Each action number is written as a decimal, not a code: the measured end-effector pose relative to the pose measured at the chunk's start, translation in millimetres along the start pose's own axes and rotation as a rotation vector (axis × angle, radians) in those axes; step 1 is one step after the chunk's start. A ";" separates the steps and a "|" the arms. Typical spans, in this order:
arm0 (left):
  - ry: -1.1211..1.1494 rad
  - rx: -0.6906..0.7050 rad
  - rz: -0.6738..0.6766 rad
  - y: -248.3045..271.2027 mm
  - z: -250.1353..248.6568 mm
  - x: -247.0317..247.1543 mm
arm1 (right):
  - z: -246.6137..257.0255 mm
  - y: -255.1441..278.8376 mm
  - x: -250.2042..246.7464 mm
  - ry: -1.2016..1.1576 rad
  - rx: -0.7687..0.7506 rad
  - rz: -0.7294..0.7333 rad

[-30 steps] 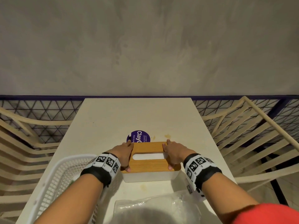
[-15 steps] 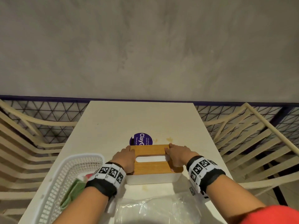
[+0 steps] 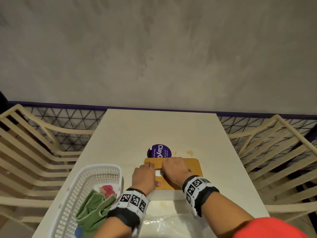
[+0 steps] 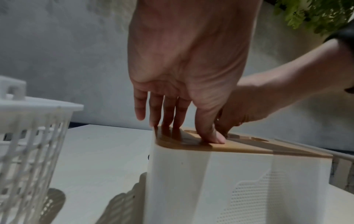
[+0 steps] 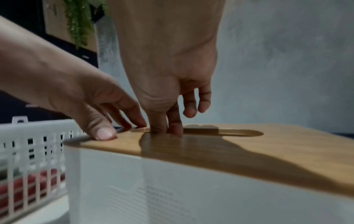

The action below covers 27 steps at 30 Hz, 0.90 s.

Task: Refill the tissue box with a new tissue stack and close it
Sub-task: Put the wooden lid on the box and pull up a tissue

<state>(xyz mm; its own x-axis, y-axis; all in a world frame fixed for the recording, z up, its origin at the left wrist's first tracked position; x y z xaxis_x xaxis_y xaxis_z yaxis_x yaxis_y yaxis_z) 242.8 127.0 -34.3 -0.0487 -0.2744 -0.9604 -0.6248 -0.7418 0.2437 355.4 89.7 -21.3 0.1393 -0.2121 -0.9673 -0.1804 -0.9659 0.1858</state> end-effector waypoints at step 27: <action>0.089 -0.004 -0.016 -2.1 1.2 1.0 | -1.8 -15.8 11.3 -0.084 -0.178 -0.042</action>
<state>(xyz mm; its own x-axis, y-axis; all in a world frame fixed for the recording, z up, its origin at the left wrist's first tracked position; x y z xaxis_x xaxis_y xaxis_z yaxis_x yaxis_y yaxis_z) 243.1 129.1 -35.9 0.0304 -0.3158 -0.9483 -0.6219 -0.7487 0.2294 361.6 102.2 -34.9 0.0604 -0.1653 -0.9844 0.0002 -0.9862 0.1656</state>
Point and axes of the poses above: each hand's wrist, its own y-axis away from the middle knuckle, its own x-axis out of the palm, z = x × y, the point moved 1 cm from there along -y, towards the middle knuckle, and after that the axes turned 3 degrees about x, right-handed, at the moved point
